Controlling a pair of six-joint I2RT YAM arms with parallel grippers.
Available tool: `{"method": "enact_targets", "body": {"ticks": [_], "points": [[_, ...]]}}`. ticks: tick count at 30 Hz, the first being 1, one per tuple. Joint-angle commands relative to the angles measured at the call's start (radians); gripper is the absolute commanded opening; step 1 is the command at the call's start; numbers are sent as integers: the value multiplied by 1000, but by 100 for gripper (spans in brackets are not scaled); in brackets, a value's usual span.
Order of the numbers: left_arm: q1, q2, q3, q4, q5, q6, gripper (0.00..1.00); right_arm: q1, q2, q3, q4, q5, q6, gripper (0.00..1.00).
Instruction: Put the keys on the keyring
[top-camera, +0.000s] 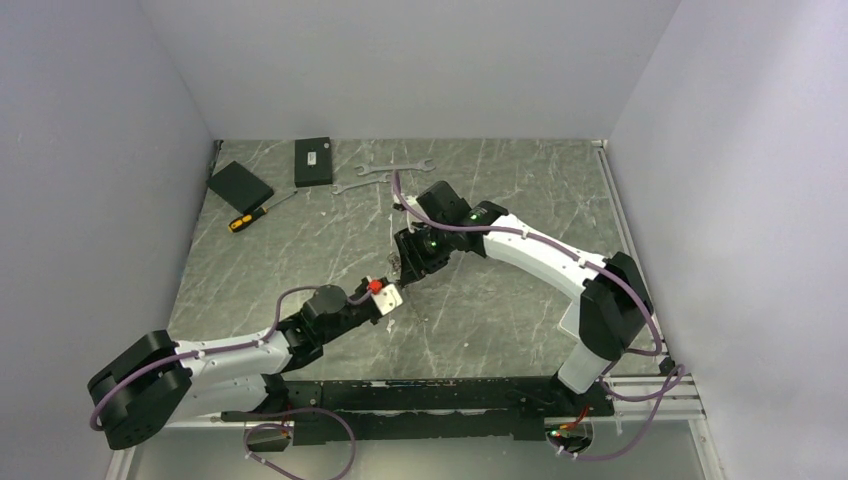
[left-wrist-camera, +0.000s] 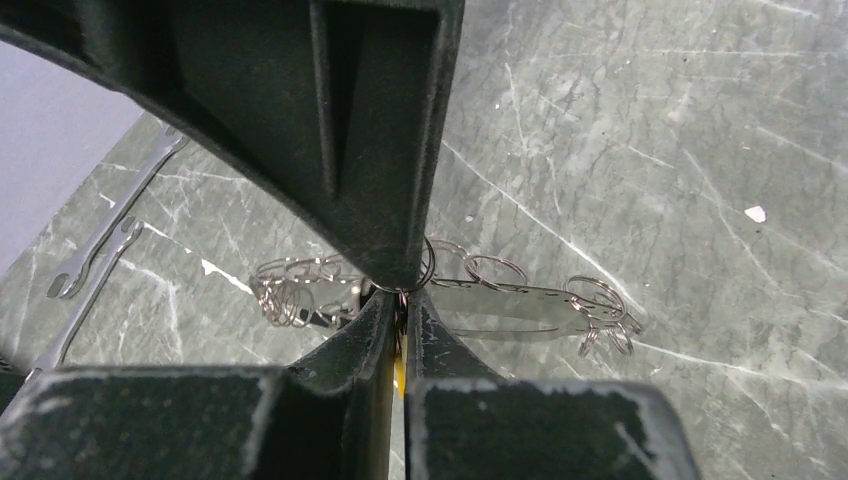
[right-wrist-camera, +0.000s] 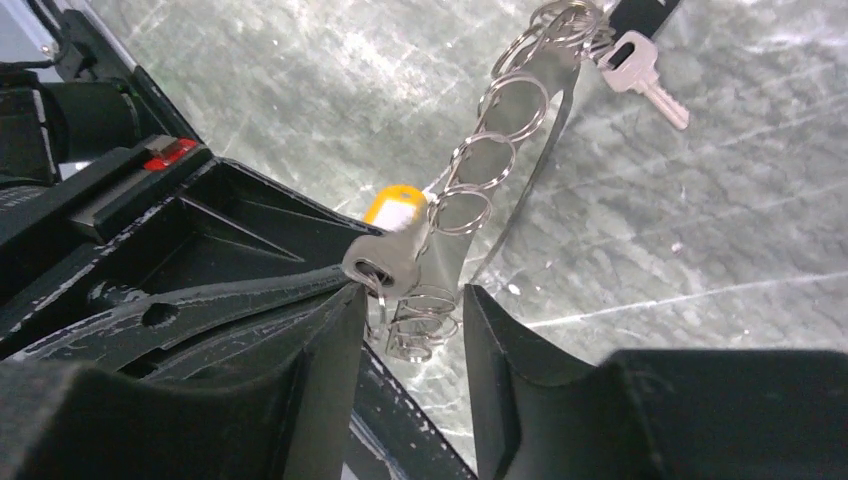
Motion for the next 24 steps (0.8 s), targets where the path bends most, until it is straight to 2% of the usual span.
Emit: {"method": "enact_targets", "body": {"ticks": [1,10,17,24], "points": [[-8,-21,-11,91,-2,-62,0,-2,-72,-32,136,-64,7,46],[-7,-15,-32,145,-17,-116,0,-30,-173,-194,340,-161,62,48],[-7,2,-29,158,-16,-140,0,-30,-213,-240,388,-155,82,48],[-7,15,-17,158,-52,-158,0,-30,-231,-289,462,-145,132,42]]}}
